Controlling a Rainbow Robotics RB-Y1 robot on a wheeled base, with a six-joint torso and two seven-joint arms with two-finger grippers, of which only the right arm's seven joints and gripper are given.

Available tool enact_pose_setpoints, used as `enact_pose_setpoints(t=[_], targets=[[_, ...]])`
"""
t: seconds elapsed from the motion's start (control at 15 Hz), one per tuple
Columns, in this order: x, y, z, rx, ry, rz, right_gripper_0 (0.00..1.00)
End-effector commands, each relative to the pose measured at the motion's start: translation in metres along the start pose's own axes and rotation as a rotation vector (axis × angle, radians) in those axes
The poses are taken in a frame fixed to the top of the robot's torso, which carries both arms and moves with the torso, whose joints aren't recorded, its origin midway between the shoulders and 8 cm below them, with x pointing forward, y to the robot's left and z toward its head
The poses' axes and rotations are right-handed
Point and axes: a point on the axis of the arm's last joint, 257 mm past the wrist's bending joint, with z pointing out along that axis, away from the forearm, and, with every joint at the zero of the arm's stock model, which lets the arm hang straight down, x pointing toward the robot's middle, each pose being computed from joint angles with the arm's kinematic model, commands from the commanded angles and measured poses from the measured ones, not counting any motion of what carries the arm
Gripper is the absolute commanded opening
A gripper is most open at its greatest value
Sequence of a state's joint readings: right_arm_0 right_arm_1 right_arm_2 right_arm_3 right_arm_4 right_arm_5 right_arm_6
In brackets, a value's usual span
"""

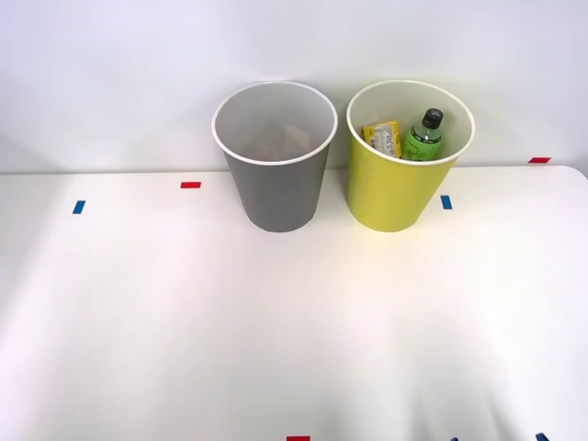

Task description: Put cans in the gray bin, plastic bottles in the light green bin

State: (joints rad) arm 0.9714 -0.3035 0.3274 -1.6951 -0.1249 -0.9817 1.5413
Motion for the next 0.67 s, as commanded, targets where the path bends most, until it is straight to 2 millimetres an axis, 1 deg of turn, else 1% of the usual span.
enact_pose_setpoints(t=[0.07,0.67], targets=[[0.0009,0.0013,-0.0011,-0.006,0.003,-0.009,1.0],[0.0009,0.0013,-0.0011,-0.006,0.003,-0.011,1.0]])
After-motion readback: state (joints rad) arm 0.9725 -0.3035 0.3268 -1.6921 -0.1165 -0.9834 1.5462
